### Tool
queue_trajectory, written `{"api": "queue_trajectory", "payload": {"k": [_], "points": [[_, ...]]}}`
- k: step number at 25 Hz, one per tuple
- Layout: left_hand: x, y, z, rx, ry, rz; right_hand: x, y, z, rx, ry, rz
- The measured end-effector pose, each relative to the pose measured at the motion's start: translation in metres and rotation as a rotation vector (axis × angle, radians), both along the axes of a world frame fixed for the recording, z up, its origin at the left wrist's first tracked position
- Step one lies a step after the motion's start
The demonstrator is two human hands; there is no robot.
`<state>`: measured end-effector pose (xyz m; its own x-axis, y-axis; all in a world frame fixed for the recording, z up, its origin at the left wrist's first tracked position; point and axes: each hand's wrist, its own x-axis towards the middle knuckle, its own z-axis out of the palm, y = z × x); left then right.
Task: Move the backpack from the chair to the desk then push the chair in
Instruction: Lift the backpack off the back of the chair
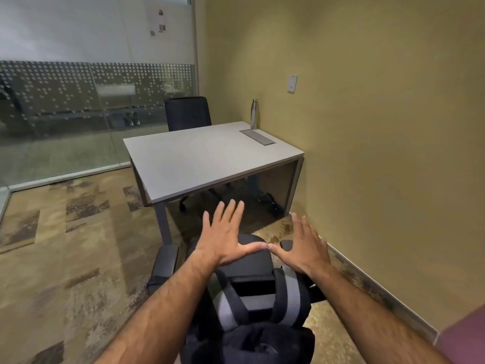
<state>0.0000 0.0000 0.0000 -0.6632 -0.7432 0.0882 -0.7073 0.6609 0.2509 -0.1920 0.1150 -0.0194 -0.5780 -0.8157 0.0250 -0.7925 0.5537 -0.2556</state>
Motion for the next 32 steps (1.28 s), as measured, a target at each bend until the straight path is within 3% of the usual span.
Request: {"api": "queue_trajectory", "payload": {"k": [3,8,14,20,25,27,30,32], "points": [[-0.005,0.011,0.0,0.226,-0.158,-0.188,0.0,0.002,0.001,0.147,-0.134,-0.084],[-0.008,0.024,-0.009,0.653,-0.399,-0.317,0.002,0.0,-0.004,0.476,-0.294,-0.255],[-0.003,0.034,-0.023,0.719,-0.322,-0.356,0.007,-0.012,-0.012,0.688,-0.466,-0.343],[0.003,0.037,-0.026,0.737,-0.279,-0.356,0.003,-0.006,-0.004,0.554,-0.392,-0.346],[0.008,0.031,-0.026,0.754,-0.274,-0.355,-0.003,0.005,0.009,0.489,-0.109,-0.254],[0.011,0.027,-0.026,0.755,-0.277,-0.35,-0.005,0.012,0.012,0.419,-0.082,-0.254],[0.013,0.025,-0.025,0.753,-0.269,-0.35,-0.012,0.026,0.011,0.269,-0.177,-0.264],[0.015,0.023,-0.025,0.756,-0.254,-0.349,-0.018,0.038,0.007,0.048,-0.413,-0.365]]}}
